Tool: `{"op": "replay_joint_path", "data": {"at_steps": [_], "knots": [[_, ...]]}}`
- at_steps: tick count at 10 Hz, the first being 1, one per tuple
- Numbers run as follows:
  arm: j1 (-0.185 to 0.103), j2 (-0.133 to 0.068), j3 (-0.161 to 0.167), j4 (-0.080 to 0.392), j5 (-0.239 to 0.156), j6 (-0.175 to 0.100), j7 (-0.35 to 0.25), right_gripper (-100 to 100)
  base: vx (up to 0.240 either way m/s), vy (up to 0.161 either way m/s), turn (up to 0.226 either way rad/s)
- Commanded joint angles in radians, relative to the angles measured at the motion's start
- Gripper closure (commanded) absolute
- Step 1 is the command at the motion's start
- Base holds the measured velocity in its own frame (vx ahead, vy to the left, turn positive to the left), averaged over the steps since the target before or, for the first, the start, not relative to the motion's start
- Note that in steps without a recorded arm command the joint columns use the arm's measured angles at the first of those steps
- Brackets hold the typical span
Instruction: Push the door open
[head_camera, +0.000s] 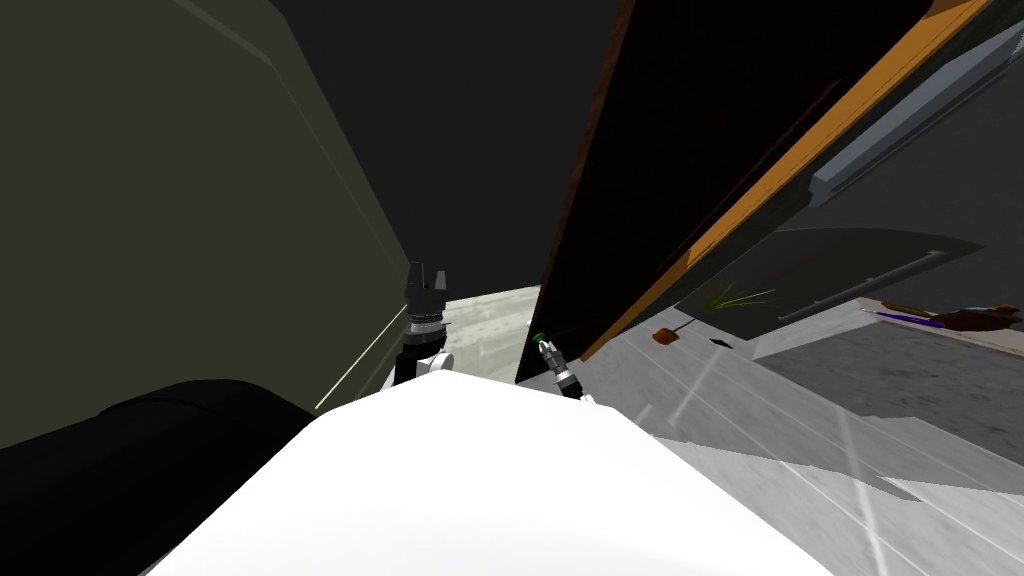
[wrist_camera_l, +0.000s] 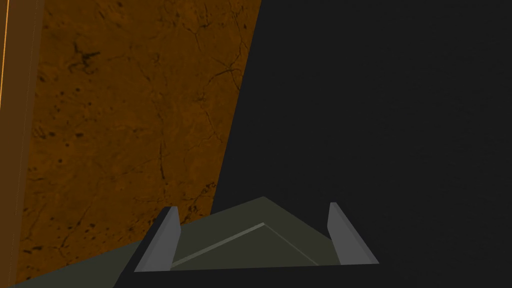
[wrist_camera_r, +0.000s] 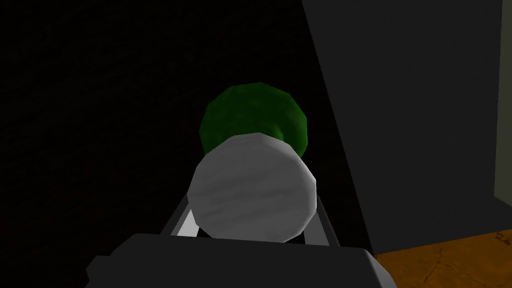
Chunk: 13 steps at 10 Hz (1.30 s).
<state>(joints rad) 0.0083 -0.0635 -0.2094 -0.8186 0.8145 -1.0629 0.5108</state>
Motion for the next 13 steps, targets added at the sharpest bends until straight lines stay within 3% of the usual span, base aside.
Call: {"op": "replay_joint_path", "data": {"at_steps": [1,4,5,6,12,13], "knots": [[-0.013,-0.008,0.004,0.001,-0.043,0.007,-0.050,100,0.045,0.011,0.040],[-0.020,-0.011,0.020,0.009,-0.102,0.016,-0.132,100,0.040,0.011,0.026],[-0.020,-0.011,0.020,0.009,-0.102,0.016,-0.136,100,0.029,0.003,0.007],[-0.010,-0.014,0.011,0.003,-0.080,0.001,-0.097,-100,-0.007,0.006,-0.061],[0.050,-0.031,-0.036,-0.030,0.013,-0.051,0.061,-100,-0.044,0.016,-0.070],[0.050,-0.031,-0.036,-0.030,0.013,-0.051,0.066,-100,-0.036,0.017,-0.026]]}}
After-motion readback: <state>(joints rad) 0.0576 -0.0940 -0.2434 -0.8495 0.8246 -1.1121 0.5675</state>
